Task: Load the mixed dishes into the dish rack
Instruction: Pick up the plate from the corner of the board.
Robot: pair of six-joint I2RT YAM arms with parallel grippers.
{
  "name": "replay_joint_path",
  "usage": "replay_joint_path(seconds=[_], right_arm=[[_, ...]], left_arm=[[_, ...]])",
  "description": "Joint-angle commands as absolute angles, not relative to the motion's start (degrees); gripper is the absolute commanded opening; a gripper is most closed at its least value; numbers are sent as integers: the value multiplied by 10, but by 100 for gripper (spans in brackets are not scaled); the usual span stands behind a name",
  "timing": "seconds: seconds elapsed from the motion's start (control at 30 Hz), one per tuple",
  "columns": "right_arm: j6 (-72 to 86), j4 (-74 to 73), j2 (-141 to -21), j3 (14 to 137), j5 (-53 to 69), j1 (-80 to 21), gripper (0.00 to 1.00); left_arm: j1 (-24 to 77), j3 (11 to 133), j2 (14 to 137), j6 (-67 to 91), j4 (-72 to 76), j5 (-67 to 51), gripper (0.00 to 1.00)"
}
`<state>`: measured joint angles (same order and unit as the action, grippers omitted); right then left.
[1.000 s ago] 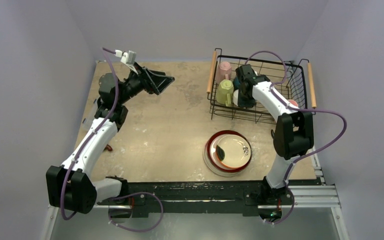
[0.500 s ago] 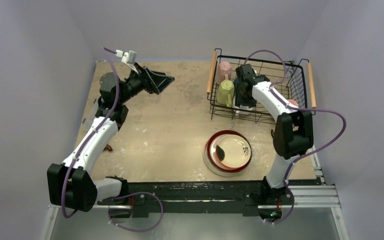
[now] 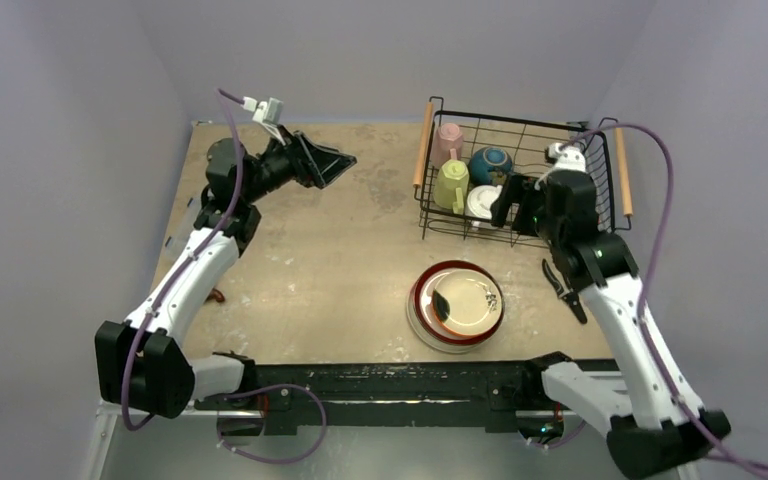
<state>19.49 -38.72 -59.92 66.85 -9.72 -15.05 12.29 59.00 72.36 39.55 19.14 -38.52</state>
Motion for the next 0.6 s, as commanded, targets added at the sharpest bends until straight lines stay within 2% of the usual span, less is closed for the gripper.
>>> replay_joint_path(seconds=[0.0,0.17,0.3,0.57], right_arm=[[253,-341,-472,565,-29,-153,78],[381,-306,-338,424,30,-153,78],[447,-287,-289,340,82,-153,76],[478,-335,-219,291,73,-152,76]], left_arm=[[171,637,722,341,134,-383,73],[257,652,713,293,79,-362,73],[339,662,701,232,24,-319,73],[492,707,755,102,-133,-207,72]])
